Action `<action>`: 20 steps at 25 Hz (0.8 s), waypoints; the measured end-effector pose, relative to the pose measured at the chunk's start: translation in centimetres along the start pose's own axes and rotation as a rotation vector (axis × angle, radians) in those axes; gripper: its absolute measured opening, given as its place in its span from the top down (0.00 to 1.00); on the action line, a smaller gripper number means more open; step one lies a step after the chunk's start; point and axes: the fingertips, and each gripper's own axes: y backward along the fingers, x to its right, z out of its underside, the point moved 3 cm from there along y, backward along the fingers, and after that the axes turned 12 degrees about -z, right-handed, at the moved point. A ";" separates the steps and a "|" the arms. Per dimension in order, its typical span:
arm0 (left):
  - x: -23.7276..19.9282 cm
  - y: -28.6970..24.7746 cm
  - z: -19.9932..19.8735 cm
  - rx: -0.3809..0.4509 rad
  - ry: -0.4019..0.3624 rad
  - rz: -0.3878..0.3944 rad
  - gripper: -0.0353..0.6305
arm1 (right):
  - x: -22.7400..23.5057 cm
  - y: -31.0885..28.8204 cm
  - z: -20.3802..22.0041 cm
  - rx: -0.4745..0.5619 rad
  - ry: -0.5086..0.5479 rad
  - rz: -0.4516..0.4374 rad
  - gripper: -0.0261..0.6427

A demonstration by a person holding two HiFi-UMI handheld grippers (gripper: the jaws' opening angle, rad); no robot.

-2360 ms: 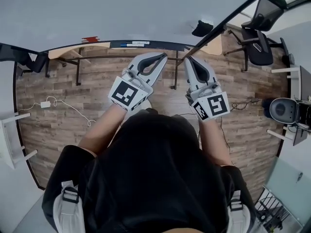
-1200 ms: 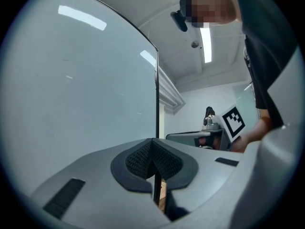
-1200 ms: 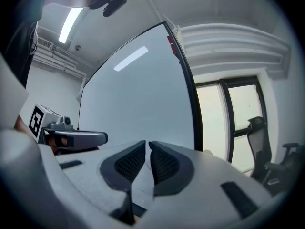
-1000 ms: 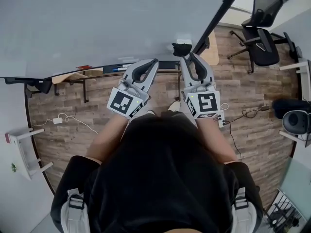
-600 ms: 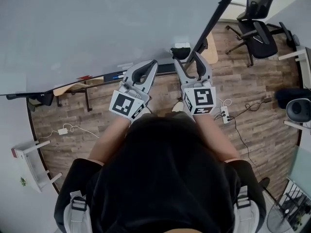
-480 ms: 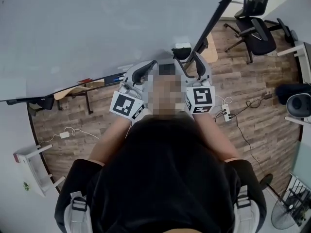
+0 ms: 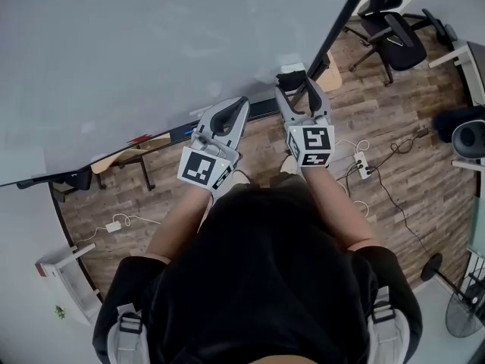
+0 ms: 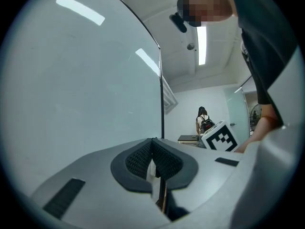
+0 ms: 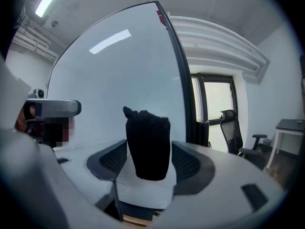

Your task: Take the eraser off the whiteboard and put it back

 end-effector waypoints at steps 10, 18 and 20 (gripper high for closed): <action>-0.6 0.4 0.6 -0.017 0.012 0.025 0.95 | 0.8 -1.1 0.6 -0.010 0.003 0.068 0.55; -1.2 1.3 1.0 -0.028 0.018 0.006 0.95 | 0.7 -1.1 0.6 0.003 0.000 0.076 0.62; -1.4 1.5 0.9 -0.026 0.017 0.000 0.95 | 0.8 -1.1 0.6 0.003 0.001 0.073 0.63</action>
